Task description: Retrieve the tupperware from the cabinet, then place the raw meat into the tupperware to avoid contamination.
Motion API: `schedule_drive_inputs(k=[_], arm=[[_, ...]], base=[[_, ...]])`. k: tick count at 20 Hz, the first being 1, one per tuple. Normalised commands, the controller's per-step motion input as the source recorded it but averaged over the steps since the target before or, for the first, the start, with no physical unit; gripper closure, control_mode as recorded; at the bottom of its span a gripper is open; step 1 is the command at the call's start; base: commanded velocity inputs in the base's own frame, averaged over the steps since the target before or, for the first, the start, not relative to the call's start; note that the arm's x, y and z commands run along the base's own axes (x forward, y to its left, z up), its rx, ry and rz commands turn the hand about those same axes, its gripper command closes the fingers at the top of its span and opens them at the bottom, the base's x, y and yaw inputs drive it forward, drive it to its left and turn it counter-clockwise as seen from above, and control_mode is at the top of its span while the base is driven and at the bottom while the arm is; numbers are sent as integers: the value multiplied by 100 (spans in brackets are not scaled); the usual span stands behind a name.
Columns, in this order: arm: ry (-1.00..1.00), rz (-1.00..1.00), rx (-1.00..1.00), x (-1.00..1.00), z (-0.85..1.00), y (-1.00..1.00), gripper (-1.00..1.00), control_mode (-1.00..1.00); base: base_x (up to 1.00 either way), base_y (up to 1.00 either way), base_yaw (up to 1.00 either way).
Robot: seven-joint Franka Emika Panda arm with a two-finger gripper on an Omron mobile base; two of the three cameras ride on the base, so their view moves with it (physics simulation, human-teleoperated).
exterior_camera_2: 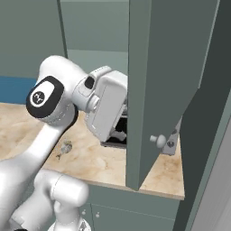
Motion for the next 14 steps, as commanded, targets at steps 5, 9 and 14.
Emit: schedule_drive_inputs(k=[5,9,14], arm=[[-2,-7,34,-18,10,58,-100,-100],[-8,-3,30,-11,29,66,-100,-100],[-4,0,31,-1,11,76,-100,-100]], base=[[0,0,0],[0,0,0],[0,0,0]])
